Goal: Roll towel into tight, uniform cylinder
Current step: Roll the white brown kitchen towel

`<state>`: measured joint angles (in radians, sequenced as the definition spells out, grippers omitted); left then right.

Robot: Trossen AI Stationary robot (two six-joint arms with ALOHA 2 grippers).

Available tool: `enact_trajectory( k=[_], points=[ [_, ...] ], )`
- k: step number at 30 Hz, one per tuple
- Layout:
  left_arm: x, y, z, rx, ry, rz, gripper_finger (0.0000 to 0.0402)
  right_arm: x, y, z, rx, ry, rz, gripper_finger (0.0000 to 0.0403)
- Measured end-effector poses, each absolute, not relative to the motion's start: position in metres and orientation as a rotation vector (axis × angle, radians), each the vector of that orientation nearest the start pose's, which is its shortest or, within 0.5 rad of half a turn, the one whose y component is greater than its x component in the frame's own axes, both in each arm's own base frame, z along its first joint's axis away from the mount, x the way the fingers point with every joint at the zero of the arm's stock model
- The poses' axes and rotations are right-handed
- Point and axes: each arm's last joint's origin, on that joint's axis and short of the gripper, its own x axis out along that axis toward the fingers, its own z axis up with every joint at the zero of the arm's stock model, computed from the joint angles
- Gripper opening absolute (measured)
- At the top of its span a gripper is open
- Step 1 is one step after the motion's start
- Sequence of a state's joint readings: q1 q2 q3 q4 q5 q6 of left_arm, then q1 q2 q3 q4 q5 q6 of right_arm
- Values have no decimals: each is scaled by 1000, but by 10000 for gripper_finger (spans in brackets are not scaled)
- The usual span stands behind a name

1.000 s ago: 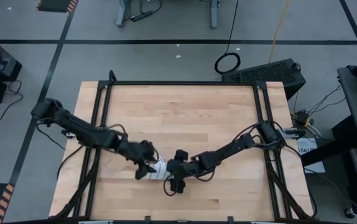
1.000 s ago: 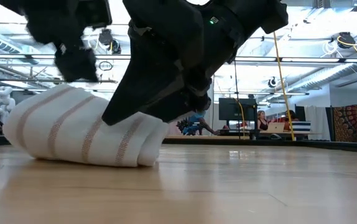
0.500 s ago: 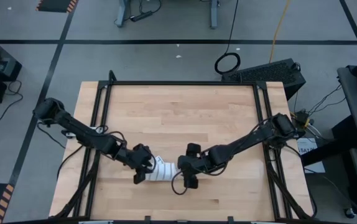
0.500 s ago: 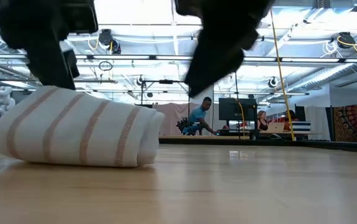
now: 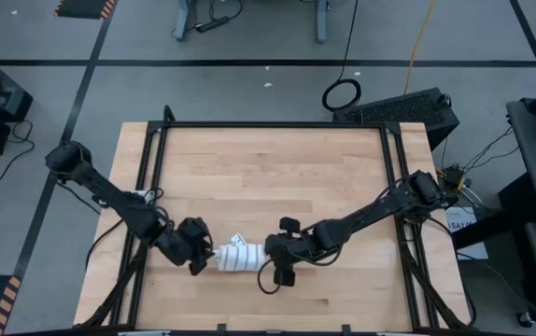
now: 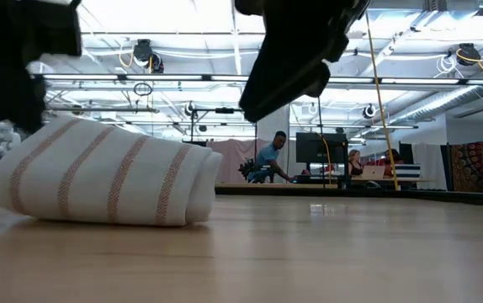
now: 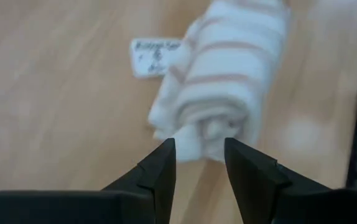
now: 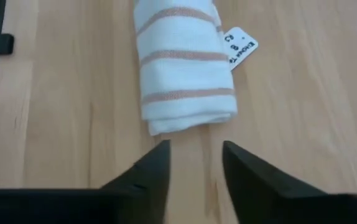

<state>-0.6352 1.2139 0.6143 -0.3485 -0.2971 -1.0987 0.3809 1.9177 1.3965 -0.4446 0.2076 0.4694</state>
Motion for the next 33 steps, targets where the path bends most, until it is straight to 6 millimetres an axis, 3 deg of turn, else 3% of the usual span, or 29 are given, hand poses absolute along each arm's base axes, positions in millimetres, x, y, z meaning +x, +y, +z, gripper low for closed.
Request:
enact_trajectory(
  k=[7, 9, 22, 28, 33],
  points=[
    [180, -125, 150, -647, 902, 213, 140, 393, 145, 175, 217, 978, -6, 20],
    [181, -124, 144, -638, 909, 225, 140, 399, 144, 169, 248, 970, 19, 6],
    [206, -115, 119, -589, 919, 195, 140, 409, 122, 164, 341, 996, 48, 3],
    [213, -108, 120, -637, 971, 111, 140, 407, 113, 162, 360, 1053, 44, 1],
    [202, -107, 129, -705, 1092, 28, 140, 394, 109, 170, 366, 1154, 30, 1]
  ],
)
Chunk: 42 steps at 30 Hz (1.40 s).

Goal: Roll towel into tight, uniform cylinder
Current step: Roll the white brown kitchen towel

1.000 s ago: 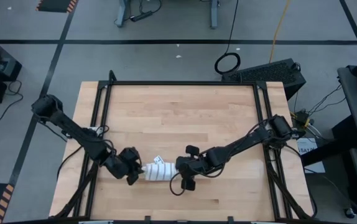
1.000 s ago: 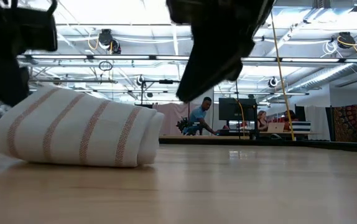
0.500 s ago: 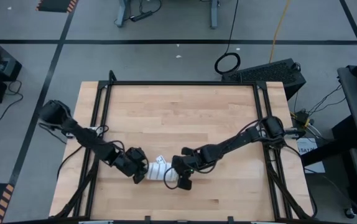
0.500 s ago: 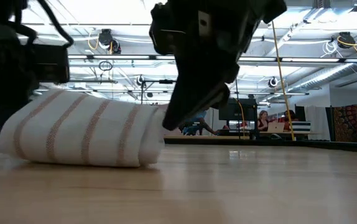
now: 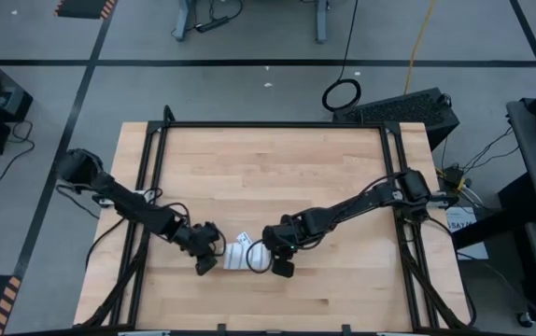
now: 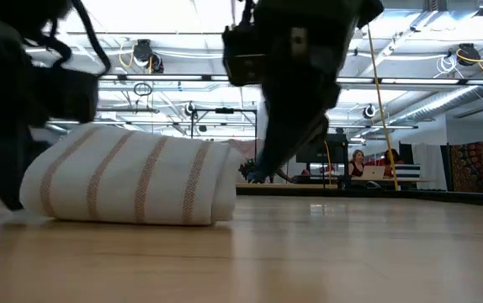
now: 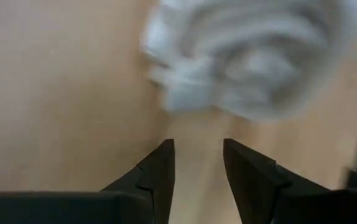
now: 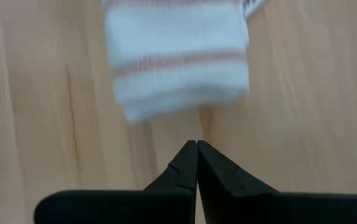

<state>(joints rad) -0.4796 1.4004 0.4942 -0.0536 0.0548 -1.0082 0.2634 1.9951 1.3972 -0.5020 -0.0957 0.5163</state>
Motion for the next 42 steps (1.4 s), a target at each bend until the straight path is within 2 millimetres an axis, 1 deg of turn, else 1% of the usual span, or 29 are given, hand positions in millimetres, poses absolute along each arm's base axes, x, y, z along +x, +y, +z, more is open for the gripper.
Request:
enact_trajectory(
  k=[2, 5, 7, 11, 15, 18, 20, 25, 31, 33, 36, 40, 42],
  points=[
    [200, -108, 137, -729, 1079, -15, 140, 389, 110, 174, 360, 1184, 33, 1],
    [197, -110, 151, -759, 1019, -47, 140, 384, 112, 174, 344, 1222, 33, 0],
    [194, -112, 153, -742, 1002, -33, 140, 383, 113, 170, 328, 1245, 36, 0],
    [197, -112, 144, -657, 974, 26, 140, 391, 115, 154, 323, 1229, 52, 0],
    [205, -111, 131, -577, 985, 22, 140, 403, 115, 147, 367, 1155, 107, 0],
    [208, -109, 120, -552, 1023, 34, 140, 410, 115, 137, 377, 1135, 113, 0],
    [212, -107, 117, -561, 1020, 37, 140, 411, 114, 134, 379, 1132, 112, 0],
    [221, -103, 117, -544, 967, 8, 140, 415, 113, 135, 380, 1092, 125, 0],
    [227, -94, 118, -490, 931, 22, 140, 414, 111, 135, 380, 1112, 120, 0],
    [227, -90, 118, -511, 959, 22, 140, 410, 110, 136, 394, 1146, 112, 0],
    [223, -85, 119, -613, 1043, 23, 140, 405, 109, 139, 417, 1194, 91, 0],
    [216, -87, 130, -693, 1099, -71, 140, 399, 108, 148, 409, 1216, 90, 0],
    [215, -88, 145, -727, 1052, -115, 140, 396, 107, 153, 405, 1231, 89, 0]
  ],
)
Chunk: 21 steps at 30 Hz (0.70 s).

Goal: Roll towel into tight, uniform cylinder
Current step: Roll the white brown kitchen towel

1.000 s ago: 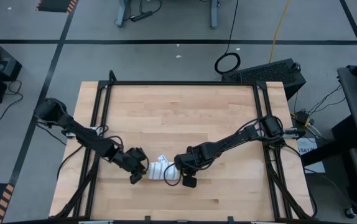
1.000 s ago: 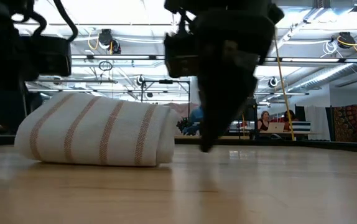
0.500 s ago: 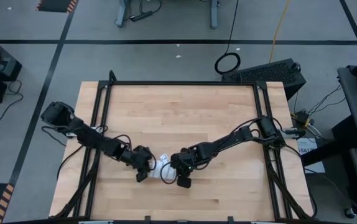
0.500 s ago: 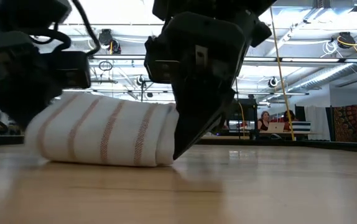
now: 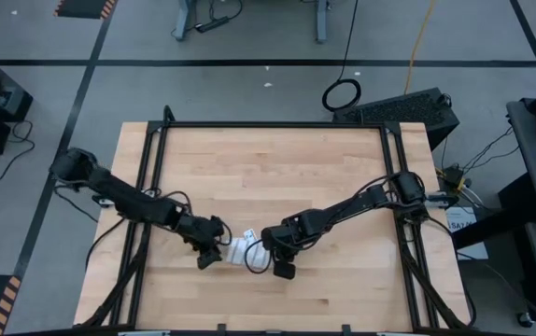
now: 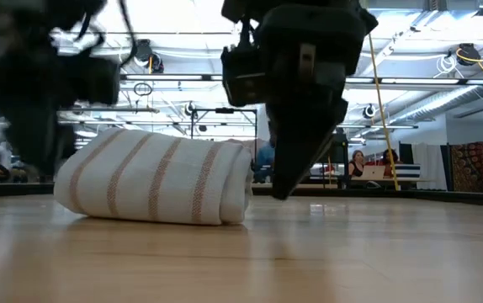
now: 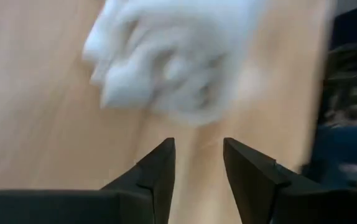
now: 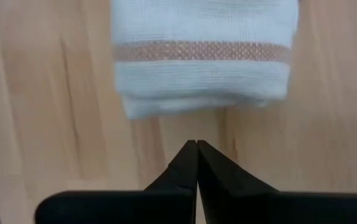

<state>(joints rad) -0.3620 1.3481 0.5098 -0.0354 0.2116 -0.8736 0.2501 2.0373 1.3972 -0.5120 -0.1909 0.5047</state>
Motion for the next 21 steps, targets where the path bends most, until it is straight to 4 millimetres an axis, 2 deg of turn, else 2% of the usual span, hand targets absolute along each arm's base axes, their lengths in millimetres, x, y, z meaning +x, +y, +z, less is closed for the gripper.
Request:
enact_trajectory(
  k=[4, 6, 8, 10, 12, 14, 17, 21],
  points=[
    [209, -93, 182, -755, 942, -198, 140, 390, 106, 168, 410, 1233, 79, 0],
    [207, -97, 201, -735, 824, -236, 140, 386, 108, 178, 418, 1223, 81, 0],
    [209, -105, 215, -658, 681, -307, 140, 383, 113, 188, 409, 1185, 72, 0],
    [209, -111, 220, -478, 565, -365, 141, 384, 122, 196, 388, 1106, 58, 0],
    [214, -112, 221, -346, 460, -296, 141, 383, 131, 202, 356, 1032, 24, 0],
    [218, -109, 217, -259, 432, -200, 141, 387, 142, 208, 344, 922, 19, 0],
    [225, -107, 205, -172, 470, -170, 141, 389, 155, 213, 340, 798, -40, 0],
    [236, -107, 183, -149, 542, -144, 141, 393, 165, 213, 305, 670, -125, 0]
  ],
)
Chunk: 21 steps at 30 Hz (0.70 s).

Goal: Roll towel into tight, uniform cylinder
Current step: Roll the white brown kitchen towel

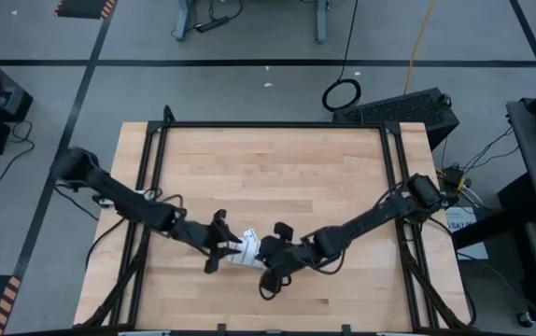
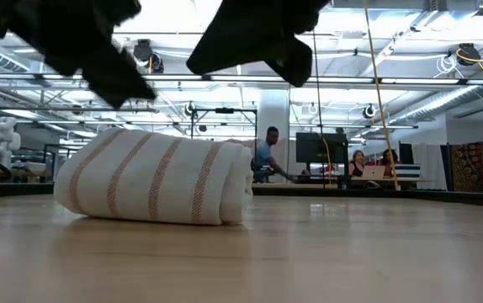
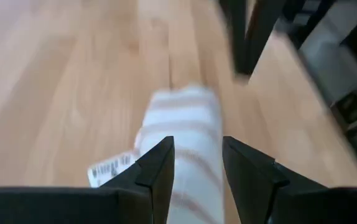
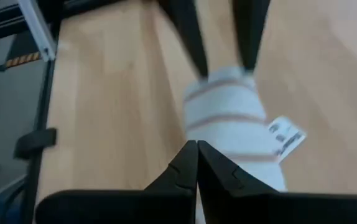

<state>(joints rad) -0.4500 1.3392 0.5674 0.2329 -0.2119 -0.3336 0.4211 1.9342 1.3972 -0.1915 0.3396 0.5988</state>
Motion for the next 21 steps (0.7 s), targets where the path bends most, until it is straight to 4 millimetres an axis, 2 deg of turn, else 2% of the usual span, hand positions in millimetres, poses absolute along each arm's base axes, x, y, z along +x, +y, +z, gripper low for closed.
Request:
enact_trajectory(
  k=[5, 11, 17, 21],
  points=[
    [242, -113, 155, -111, 646, -140, 119, 405, 163, 201, 290, 623, -131, 0],
    [240, -113, 142, -159, 720, -99, 55, 428, 153, 181, 356, 530, -97, 0],
    [235, -114, 154, -294, 738, -171, 28, 441, 148, 158, 389, 492, -109, 0],
    [225, -111, 173, -332, 717, -226, 27, 442, 147, 155, 370, 490, -104, 0]
  ],
)
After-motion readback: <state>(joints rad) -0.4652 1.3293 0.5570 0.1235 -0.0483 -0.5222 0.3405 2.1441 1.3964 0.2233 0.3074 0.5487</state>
